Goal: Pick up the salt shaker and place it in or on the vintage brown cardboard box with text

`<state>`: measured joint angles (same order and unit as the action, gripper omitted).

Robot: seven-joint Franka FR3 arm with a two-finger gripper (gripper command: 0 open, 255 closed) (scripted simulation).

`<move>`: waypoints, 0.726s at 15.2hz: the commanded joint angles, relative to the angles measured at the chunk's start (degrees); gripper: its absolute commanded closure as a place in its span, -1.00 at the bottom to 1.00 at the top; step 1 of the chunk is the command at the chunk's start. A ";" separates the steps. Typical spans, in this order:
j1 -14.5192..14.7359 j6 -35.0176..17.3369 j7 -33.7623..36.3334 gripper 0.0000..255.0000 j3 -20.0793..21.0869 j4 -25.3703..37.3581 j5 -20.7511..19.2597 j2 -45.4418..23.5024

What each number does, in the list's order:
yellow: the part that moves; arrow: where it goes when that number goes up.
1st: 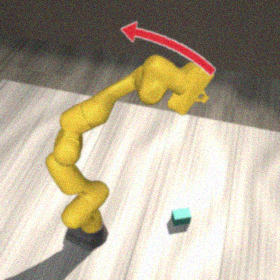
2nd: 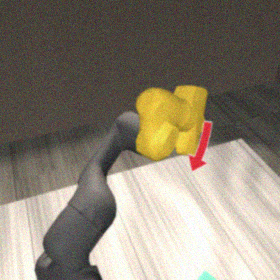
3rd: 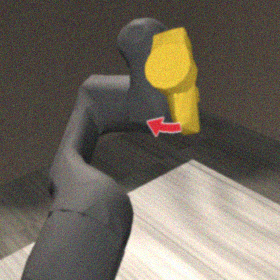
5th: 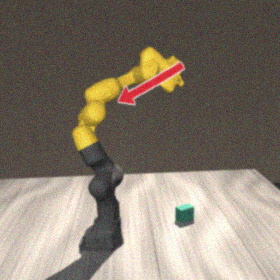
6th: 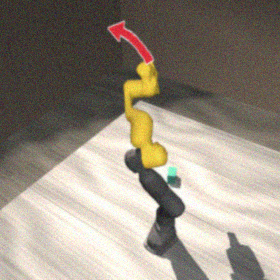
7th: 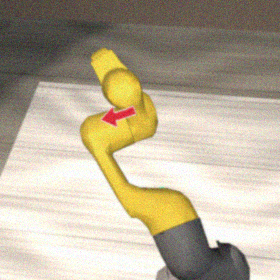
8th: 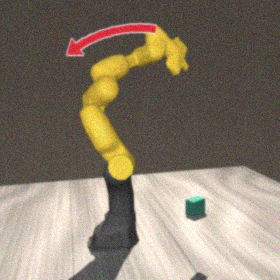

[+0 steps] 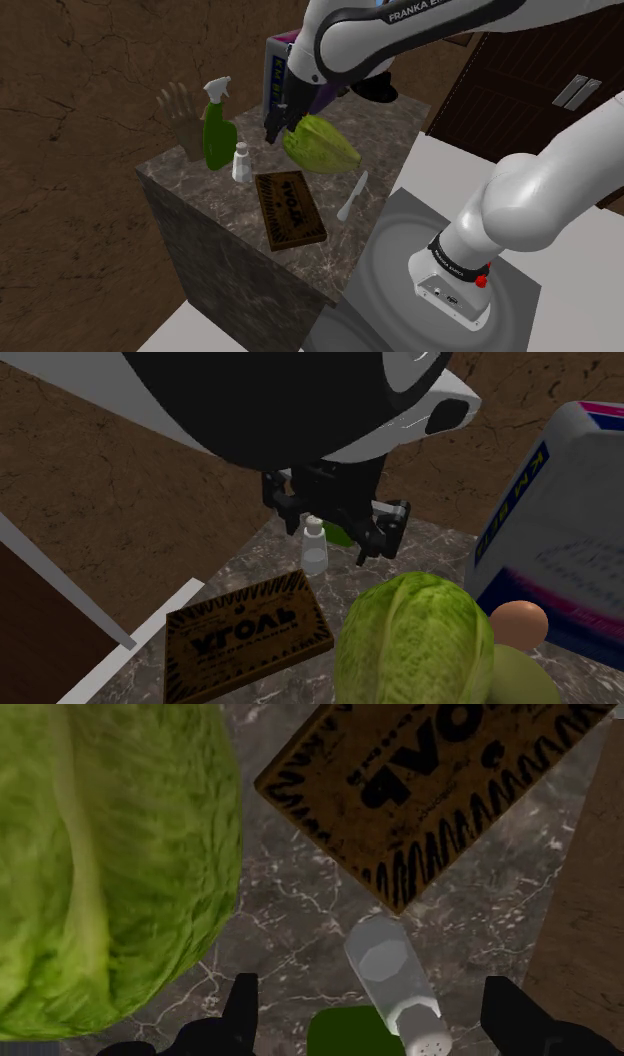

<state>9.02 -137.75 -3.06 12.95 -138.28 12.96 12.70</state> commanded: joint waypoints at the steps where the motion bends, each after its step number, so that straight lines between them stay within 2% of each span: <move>1: 0.52 -3.49 1.47 -1.00 1.52 1.87 -0.93 -4.40; 5: 1.40 -8.71 4.61 -1.00 3.47 6.54 -4.39 -12.81; 11: 1.79 -12.91 5.69 -1.00 3.52 6.61 -5.93 -17.15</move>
<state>10.79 -149.91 2.54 16.51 -131.76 7.30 -3.62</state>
